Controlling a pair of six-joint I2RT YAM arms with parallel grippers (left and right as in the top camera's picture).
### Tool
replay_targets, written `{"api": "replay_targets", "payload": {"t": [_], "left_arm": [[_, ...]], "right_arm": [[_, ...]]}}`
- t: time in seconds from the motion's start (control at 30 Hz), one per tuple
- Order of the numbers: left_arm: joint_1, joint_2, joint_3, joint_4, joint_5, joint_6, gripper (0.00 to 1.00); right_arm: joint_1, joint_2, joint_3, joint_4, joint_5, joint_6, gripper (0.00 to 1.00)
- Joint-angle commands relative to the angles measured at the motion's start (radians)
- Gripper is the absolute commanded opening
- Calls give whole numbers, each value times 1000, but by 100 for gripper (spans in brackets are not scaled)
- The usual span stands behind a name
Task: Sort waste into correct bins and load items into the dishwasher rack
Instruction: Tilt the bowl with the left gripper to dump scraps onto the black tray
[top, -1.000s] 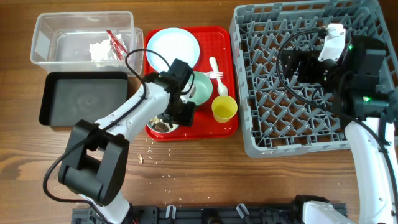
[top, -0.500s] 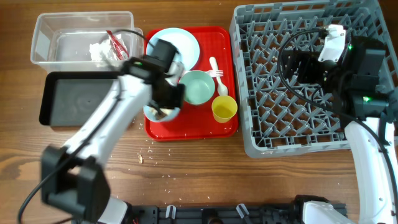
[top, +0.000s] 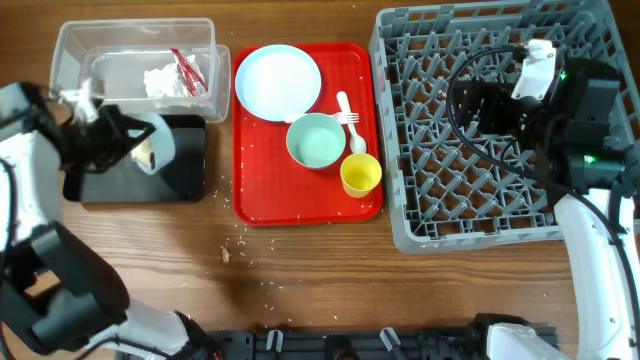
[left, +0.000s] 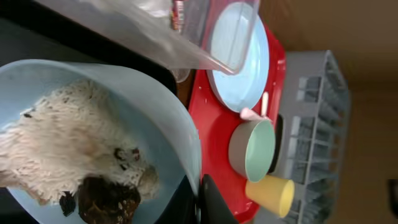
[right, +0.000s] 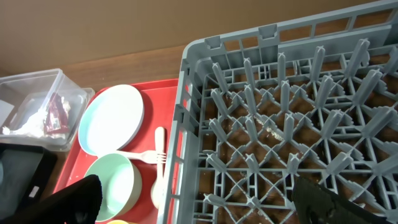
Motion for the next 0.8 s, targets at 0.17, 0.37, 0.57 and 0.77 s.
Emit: {"api": "replay_targets", "payload": {"t": [0.17,0.37,0.57,0.77], "left_arm": [[147,140,-10,45,525,75,4],[215,140,-10,47,761,27,4],[234,140,-10,48,761,-99,4],[234,140,-10,48,761,-120,4]], "right_arm": [[4,8,21,0,-16,7,100],[5,8,21,0,-16,8,100],[4,8,21,0,-16,7,100],[5,8,21,0,-16,8,100]]}}
